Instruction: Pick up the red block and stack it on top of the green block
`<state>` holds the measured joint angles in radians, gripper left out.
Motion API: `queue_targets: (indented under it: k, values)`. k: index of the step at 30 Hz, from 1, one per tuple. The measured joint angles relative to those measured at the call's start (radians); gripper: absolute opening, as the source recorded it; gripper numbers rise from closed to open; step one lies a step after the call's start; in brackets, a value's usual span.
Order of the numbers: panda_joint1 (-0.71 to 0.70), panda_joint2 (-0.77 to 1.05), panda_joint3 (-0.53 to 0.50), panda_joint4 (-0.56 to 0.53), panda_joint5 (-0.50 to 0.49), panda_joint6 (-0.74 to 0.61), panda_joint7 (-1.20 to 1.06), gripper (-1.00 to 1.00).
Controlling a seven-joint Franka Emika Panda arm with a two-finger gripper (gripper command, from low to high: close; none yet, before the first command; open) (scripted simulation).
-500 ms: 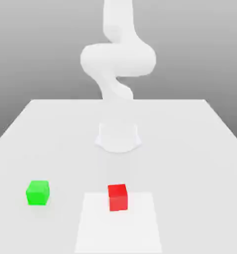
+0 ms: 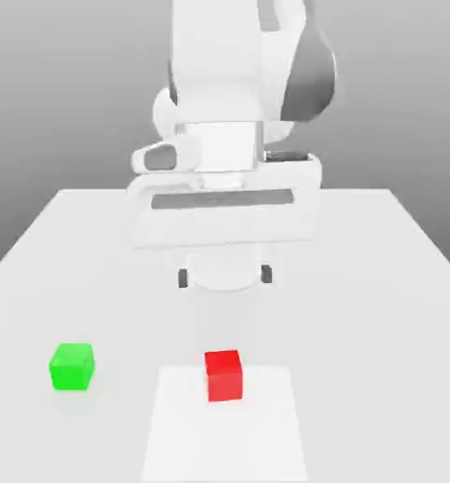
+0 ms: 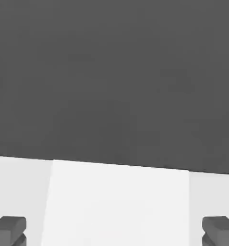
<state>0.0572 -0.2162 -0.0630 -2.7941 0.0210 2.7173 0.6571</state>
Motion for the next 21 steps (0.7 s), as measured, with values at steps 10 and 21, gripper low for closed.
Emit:
queue_targets:
  k: [10,21]
  values:
    - [-0.028,0.408,0.039,-0.057,0.021,0.326,-0.042,-1.00]
    - [-0.025,0.289,0.027,-0.073,-0.013,0.223,-0.018,-1.00]
